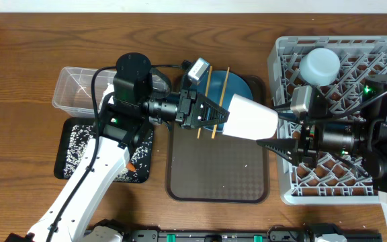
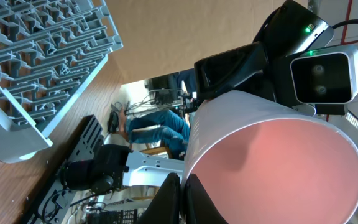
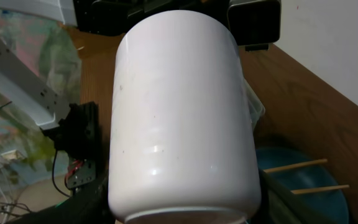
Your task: Sort waste into correct bins and load items into the dishwasher rack
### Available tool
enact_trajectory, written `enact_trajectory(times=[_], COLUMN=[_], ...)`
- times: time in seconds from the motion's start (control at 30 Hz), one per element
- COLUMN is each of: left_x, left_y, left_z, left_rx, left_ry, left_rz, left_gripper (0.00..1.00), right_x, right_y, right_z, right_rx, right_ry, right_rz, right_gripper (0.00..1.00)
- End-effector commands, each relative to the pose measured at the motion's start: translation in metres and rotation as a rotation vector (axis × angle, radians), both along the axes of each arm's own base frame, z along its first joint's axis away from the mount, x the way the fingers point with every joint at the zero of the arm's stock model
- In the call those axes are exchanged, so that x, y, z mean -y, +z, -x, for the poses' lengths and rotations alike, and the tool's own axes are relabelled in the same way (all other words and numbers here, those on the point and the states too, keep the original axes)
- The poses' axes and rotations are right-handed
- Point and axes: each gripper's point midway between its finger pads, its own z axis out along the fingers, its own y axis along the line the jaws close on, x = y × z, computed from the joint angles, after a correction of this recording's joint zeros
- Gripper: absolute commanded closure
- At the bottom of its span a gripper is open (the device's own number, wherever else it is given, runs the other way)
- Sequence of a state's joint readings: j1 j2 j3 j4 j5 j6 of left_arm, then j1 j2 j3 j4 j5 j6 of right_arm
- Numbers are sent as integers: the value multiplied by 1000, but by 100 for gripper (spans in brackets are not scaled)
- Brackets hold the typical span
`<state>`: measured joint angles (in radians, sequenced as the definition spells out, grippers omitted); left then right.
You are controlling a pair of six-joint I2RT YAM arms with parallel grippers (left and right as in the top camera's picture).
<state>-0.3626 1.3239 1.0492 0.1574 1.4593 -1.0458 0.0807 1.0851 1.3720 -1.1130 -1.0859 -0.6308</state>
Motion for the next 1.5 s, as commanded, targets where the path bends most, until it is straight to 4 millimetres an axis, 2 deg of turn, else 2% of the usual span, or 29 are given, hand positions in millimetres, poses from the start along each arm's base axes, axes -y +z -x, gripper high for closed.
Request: enact_trajectory(times=[0.0, 0.1, 0.23, 0.4, 0.6, 0.7, 0.77, 0.87, 1.0, 1.13, 1.27, 1.4, 1.47], left_x=[0, 0, 0, 0, 0, 3, 3, 2, -1, -7, -16, -28, -33], left_y=[2, 2, 2, 2, 2, 2, 2, 2, 2, 0, -2, -5, -10], left_z=[4, 4, 4, 4, 4, 7, 8, 7, 2, -12, -36, -63, -75], left_rx=[26, 30, 51, 51, 54, 70, 72, 73, 74, 81, 107, 185, 196], left_ry=[-17, -18, -18, -19, -20, -31, -35, -28, -9, 58, 172, 309, 378], left_rz=[9, 10, 15, 14, 15, 19, 20, 19, 18, 9, -7, -32, -58], left_gripper=[93, 93, 93, 93, 93, 93, 86, 83, 83, 83, 83, 83, 83], right_x=[-1, -1, -1, -1, -1, -1, -1, -1, -1, 0, 8, 28, 51], right_y=[10, 10, 11, 11, 12, 12, 12, 12, 12, 10, 0, -18, -31], right_z=[4, 3, 2, 2, 2, 1, 1, 1, 1, -1, -12, -33, -52], right_rx=[6, 10, 20, 21, 24, 30, 31, 29, 20, 1, -56, -150, -222], right_ry=[6, 6, 6, 6, 6, 6, 6, 6, 1, -21, -113, -319, -528], right_rz=[-24, -25, -25, -25, -26, -26, -26, -26, -28, -18, 27, 113, 168], right_gripper=[48, 52, 52, 45, 44, 55, 62, 71, 74, 74, 75, 77, 81])
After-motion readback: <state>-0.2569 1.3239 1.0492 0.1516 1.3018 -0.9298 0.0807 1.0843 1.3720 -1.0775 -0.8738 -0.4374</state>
